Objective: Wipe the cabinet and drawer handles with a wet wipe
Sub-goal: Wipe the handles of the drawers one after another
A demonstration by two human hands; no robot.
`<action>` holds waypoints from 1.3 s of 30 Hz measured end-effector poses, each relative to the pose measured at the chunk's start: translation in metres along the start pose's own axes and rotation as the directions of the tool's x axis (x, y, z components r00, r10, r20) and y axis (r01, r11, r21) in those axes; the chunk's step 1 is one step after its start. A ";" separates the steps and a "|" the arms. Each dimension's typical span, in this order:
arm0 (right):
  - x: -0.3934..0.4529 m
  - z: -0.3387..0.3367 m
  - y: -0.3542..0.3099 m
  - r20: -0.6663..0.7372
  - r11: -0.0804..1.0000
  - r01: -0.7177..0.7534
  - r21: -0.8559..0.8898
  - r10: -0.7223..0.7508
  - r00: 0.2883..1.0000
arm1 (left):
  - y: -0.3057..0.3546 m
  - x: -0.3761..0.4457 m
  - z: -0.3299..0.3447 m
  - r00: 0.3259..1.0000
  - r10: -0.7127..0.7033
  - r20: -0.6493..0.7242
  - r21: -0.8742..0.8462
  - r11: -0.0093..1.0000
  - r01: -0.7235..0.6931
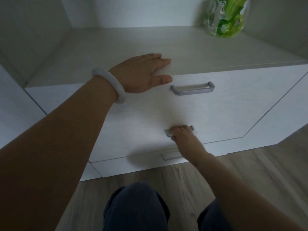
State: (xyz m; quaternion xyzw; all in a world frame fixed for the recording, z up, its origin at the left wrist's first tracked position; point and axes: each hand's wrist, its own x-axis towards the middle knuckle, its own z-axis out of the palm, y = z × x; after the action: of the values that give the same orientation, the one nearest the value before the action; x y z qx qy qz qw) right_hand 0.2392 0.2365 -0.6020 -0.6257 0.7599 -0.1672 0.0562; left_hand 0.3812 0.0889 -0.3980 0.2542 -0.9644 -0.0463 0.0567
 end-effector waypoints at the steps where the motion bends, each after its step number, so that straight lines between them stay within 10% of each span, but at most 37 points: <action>1: 0.001 0.008 -0.012 0.007 0.999 0.034 -0.022 -0.033 0.999 | -0.001 0.000 -0.001 1.000 -0.002 0.000 0.001 1.000 0.002; 15: -0.013 0.004 -0.019 -0.046 0.999 0.003 0.037 -0.001 0.999 | -0.002 0.000 0.001 1.000 0.002 0.002 0.013 1.000 -0.002; 21: -0.003 0.011 -0.017 -0.090 0.972 -0.233 0.012 0.233 0.968 | -0.001 -0.001 0.000 1.000 0.005 -0.010 0.019 1.000 -0.005; 26: -0.013 0.003 -0.010 -0.081 0.997 0.060 0.053 -0.055 0.995 | -0.001 -0.003 0.000 1.000 0.008 0.002 0.019 1.000 -0.008; 32: -0.008 0.019 -0.017 -0.177 0.982 -0.182 0.050 0.188 0.966 | -0.002 0.000 0.001 1.000 0.011 -0.011 0.022 1.000 -0.011; 39: -0.015 0.010 0.017 -0.208 0.999 -0.036 -0.015 0.032 0.978 | -0.004 0.000 0.001 1.000 0.012 0.005 0.020 1.000 -0.012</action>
State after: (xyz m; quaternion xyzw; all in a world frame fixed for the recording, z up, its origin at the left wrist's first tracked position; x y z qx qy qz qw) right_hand 0.2294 0.2521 -0.6192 -0.5921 0.7738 -0.2233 -0.0264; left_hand 0.3828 0.0859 -0.3997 0.2486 -0.9665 -0.0371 0.0522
